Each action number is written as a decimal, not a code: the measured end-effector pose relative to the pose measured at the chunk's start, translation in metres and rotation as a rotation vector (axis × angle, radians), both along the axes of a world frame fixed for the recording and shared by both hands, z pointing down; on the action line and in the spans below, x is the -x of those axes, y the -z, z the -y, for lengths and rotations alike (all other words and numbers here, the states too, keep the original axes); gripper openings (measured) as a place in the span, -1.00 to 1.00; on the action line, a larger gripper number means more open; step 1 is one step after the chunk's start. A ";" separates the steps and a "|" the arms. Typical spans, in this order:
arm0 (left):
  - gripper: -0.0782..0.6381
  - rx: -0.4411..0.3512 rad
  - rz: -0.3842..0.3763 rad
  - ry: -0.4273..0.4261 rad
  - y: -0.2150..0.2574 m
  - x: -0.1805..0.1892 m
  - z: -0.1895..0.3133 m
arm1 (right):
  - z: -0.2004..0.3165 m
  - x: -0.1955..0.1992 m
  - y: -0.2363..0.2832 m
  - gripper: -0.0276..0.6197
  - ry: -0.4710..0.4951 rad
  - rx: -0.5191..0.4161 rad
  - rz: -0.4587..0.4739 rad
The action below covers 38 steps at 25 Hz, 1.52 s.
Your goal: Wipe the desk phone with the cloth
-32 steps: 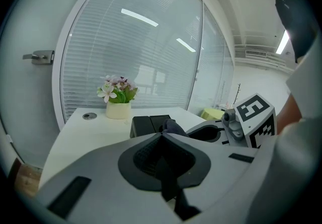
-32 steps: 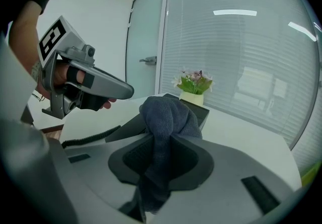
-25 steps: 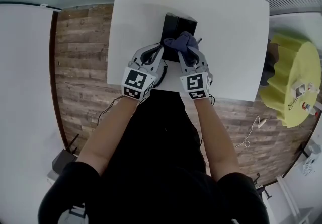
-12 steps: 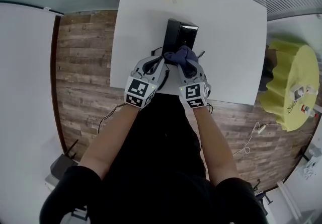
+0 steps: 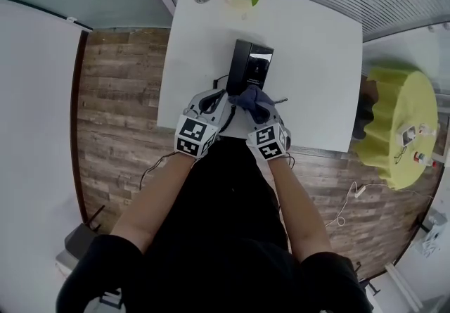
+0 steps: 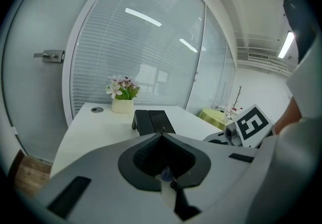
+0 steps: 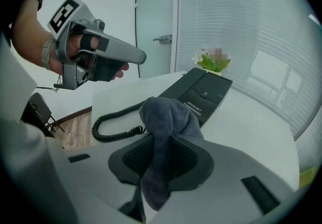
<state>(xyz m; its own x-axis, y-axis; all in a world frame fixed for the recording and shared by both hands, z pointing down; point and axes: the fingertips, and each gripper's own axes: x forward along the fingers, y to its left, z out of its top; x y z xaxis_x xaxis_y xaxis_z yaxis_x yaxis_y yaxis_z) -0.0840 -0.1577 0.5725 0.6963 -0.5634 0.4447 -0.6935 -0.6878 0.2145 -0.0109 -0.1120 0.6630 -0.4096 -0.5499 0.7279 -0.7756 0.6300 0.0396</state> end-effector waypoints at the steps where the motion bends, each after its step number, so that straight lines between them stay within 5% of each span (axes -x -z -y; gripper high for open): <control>1: -0.75 -0.006 -0.002 0.003 0.004 0.001 0.001 | -0.003 0.001 0.005 -0.61 0.009 -0.002 -0.005; 17: -0.75 -0.074 0.003 0.057 0.053 0.021 0.048 | 0.079 0.005 0.102 -0.61 0.056 -0.193 -0.036; 38: -0.75 -0.044 0.013 0.055 0.039 -0.005 0.120 | 0.180 0.008 0.081 -0.61 0.216 -0.221 -0.184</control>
<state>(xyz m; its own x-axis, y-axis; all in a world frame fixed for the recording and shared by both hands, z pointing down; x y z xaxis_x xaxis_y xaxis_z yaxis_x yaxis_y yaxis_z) -0.0792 -0.2779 0.5336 0.6585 -0.6197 0.4270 -0.7327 -0.6574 0.1758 -0.0188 -0.2916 0.5818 -0.4066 -0.6172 0.6736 -0.5923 0.7394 0.3201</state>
